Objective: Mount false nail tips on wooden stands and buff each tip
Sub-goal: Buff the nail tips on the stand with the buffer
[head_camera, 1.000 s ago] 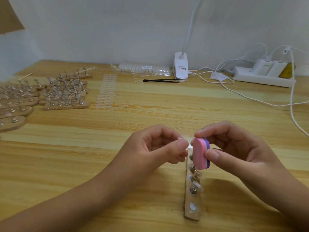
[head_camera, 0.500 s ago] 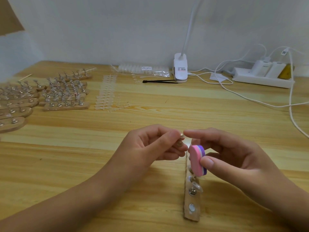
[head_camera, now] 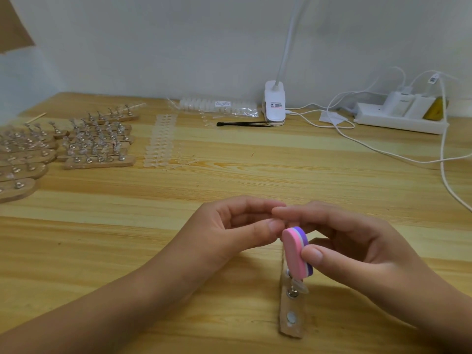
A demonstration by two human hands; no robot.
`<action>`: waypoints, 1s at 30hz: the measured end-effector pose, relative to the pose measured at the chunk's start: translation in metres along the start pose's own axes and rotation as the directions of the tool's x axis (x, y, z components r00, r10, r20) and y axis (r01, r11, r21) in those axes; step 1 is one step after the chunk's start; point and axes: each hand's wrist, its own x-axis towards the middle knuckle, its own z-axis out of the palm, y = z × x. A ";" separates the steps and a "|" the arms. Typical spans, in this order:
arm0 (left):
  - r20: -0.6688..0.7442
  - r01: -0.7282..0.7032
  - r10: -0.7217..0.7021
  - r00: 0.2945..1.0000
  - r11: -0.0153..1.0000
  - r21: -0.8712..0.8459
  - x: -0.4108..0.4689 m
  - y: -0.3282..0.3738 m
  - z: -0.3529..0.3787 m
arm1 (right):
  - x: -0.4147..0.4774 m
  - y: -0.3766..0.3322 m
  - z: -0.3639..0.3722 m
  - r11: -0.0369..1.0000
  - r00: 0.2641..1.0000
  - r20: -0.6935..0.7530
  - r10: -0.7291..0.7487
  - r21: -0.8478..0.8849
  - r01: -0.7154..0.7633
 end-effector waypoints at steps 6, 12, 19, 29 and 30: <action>0.018 -0.027 0.026 0.999 0.997 0.071 -0.001 0.003 0.001 | 0.000 -0.003 0.000 1.000 0.999 0.018 -0.029 0.002 0.029; 0.041 -0.061 0.057 0.998 0.994 0.090 -0.002 0.007 0.002 | -0.001 0.000 -0.003 0.997 0.998 0.064 -0.028 0.073 0.023; -0.052 -0.084 0.094 0.994 0.981 0.173 -0.004 0.004 0.001 | 0.004 0.001 -0.003 0.995 0.982 -0.175 -0.077 0.046 0.086; -0.116 -0.150 0.214 0.970 0.901 0.408 -0.008 0.001 0.007 | 0.003 0.001 0.005 0.991 0.987 -0.128 -0.099 0.073 0.109; -0.117 -0.151 0.216 0.969 0.899 0.410 -0.008 0.001 0.007 | 0.003 0.002 0.005 0.991 0.982 -0.156 -0.106 0.068 0.117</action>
